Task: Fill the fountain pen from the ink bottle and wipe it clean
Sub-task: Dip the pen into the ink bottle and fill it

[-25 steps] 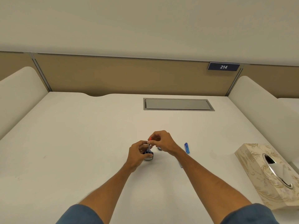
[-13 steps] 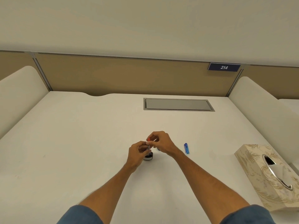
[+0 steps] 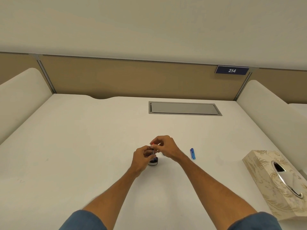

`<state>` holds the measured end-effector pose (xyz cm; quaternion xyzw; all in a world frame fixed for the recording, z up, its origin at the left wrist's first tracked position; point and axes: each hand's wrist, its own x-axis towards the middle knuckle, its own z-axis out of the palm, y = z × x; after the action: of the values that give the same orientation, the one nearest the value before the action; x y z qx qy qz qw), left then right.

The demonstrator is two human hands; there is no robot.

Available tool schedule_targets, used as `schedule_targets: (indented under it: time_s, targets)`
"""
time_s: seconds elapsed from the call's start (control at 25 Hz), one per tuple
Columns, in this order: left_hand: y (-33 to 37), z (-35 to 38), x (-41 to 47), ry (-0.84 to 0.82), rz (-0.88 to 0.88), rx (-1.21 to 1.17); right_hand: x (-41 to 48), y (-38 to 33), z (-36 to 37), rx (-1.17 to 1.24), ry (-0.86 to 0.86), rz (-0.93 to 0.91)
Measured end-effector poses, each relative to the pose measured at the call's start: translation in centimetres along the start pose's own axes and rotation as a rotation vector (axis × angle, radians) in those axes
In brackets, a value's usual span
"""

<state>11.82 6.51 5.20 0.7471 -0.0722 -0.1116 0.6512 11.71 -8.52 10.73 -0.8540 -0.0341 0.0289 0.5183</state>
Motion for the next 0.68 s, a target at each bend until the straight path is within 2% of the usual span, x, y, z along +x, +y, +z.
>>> schedule_targets:
  time_s: [0.68]
  targets:
    - [-0.07,-0.03,0.14,0.005,-0.018,-0.025,0.12,0.29,-0.02,-0.027,0.008,-0.008]
